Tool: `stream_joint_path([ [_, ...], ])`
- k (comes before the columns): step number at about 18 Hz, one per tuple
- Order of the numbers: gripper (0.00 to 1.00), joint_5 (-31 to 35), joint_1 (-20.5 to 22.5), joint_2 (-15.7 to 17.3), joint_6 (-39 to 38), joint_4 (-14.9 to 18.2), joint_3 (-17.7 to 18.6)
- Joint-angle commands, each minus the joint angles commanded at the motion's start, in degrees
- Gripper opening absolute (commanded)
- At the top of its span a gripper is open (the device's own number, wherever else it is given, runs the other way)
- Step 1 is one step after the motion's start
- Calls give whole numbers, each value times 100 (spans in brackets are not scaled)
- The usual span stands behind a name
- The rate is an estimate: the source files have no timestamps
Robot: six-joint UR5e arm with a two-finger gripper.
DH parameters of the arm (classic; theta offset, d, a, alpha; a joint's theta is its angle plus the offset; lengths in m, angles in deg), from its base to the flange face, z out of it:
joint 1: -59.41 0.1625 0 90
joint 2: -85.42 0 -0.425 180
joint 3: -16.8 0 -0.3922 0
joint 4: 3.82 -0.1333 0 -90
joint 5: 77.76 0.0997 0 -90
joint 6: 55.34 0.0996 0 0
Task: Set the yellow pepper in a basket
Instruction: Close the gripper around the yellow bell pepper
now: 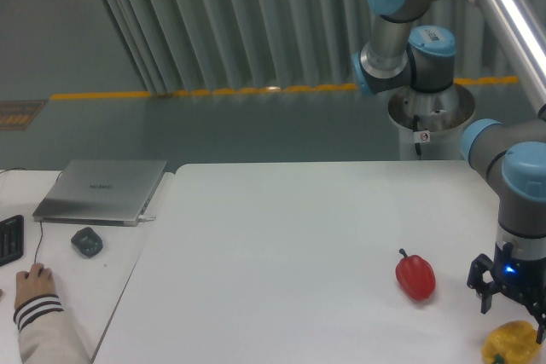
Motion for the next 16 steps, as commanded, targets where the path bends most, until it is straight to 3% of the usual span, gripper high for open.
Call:
stream_joint_path([
  [16, 100, 61, 0, -246, 18, -62, -114],
])
